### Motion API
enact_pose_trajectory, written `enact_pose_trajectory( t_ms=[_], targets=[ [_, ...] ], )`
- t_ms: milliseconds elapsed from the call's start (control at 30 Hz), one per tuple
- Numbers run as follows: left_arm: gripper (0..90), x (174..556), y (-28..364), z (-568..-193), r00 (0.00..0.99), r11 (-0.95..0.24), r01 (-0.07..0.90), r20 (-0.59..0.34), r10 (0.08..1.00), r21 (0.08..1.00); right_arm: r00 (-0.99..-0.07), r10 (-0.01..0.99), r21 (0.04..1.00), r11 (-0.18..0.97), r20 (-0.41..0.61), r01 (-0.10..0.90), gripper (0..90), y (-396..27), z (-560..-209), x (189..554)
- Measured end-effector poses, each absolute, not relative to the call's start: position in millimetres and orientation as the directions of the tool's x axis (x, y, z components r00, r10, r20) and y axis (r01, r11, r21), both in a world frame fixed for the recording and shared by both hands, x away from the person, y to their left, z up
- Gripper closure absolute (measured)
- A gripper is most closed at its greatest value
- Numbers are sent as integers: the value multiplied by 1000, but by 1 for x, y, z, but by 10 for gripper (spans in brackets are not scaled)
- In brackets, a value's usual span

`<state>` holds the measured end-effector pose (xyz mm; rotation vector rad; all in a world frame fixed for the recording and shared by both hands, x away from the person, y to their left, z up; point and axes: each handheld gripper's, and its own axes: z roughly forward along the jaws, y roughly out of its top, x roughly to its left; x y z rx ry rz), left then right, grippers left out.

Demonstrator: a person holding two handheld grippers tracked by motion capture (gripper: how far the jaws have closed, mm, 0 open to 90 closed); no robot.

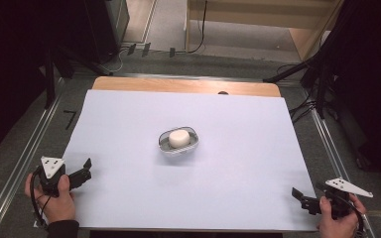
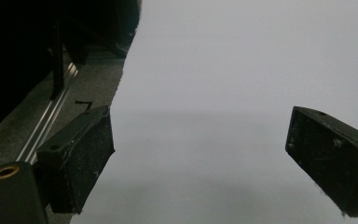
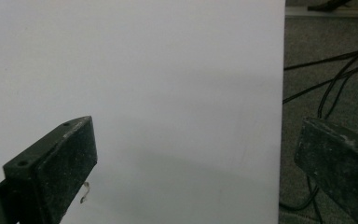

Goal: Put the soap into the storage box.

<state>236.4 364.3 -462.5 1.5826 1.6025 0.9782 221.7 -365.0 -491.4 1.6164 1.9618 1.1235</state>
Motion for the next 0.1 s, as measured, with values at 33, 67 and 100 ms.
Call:
enact_pose_trajectory(
  t_ms=[33,67,100],
  targets=[
    [81,236,364,-462,-40,-17,494,42,998,869,-276,938,771,14,211,636,0,-366,-492,221],
    [81,236,364,-462,-43,-19,490,46,998,871,-268,938,775,0,218,632,0,-367,-492,220],
    [81,235,364,-462,-44,-22,488,49,998,873,-257,941,782,-12,220,624,0,-368,-492,218]
  ],
)
